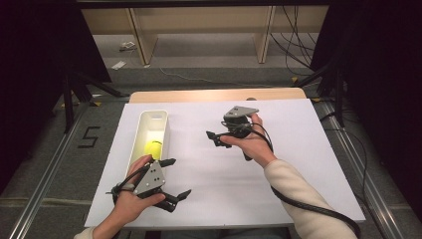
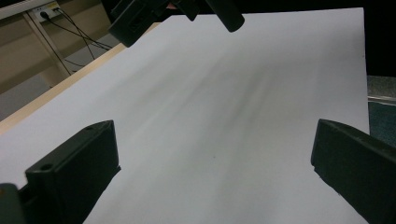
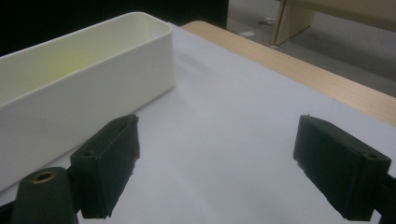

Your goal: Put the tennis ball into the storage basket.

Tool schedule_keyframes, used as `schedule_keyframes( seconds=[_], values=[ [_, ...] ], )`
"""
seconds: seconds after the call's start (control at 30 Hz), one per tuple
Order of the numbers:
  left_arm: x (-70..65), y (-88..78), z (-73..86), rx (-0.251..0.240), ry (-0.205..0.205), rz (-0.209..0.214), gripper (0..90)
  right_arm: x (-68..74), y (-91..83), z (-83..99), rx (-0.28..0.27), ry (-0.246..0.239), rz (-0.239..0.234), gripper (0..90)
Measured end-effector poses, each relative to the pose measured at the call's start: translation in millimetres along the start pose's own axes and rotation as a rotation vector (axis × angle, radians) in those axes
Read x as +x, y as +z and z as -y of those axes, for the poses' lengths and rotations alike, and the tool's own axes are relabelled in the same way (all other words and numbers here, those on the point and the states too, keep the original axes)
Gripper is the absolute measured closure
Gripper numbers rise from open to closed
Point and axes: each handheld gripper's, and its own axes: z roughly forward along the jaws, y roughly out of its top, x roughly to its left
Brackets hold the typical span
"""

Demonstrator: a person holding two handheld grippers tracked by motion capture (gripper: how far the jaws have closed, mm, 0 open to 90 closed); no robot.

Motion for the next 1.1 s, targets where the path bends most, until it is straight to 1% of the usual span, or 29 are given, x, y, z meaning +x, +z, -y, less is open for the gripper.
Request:
schedule_keyframes(
  seconds=[0.17, 0.37, 0.47, 0.67, 0.8, 0.87, 0.97, 1.1],
  values=[
    [-0.4, 1.1, 0.2, 0.004, 0.0, 0.005, 0.4, -6.7, -12.1, 8.3, 0.002, 0.02, 0.021, 15.2],
    [0.3, 0.6, 0.3, 0.004, -0.001, 0.002, 0.4, -13.3, -25.0, 17.0, 0.005, 0.032, 0.042, 15.3],
    [0.8, -0.5, 0.2, 0.0, -0.007, -0.002, 0.3, -17.2, -33.8, 20.0, -0.003, 0.025, 0.056, 15.3],
    [-0.3, 0.7, -0.3, 0.001, -0.003, 0.002, 0.2, -24.3, -51.8, 29.6, -0.008, 0.03, 0.08, 15.3],
    [0.2, 0.6, -0.3, -0.003, -0.006, -0.001, 0.1, -32.8, -67.4, 38.6, -0.017, 0.043, 0.104, 15.3],
    [-0.1, 0.5, -0.7, -0.002, -0.002, -0.001, 0.0, -36.2, -74.6, 43.2, -0.019, 0.051, 0.118, 15.4],
    [-0.3, 0.2, -1.0, -0.002, 0.001, -0.003, 0.0, -40.3, -84.2, 51.2, -0.02, 0.057, 0.14, 15.4],
    [0.0, 0.4, -0.8, -0.002, 0.0, -0.004, 0.0, -43.2, -94.7, 63.3, -0.02, 0.075, 0.153, 15.4]
  ],
)
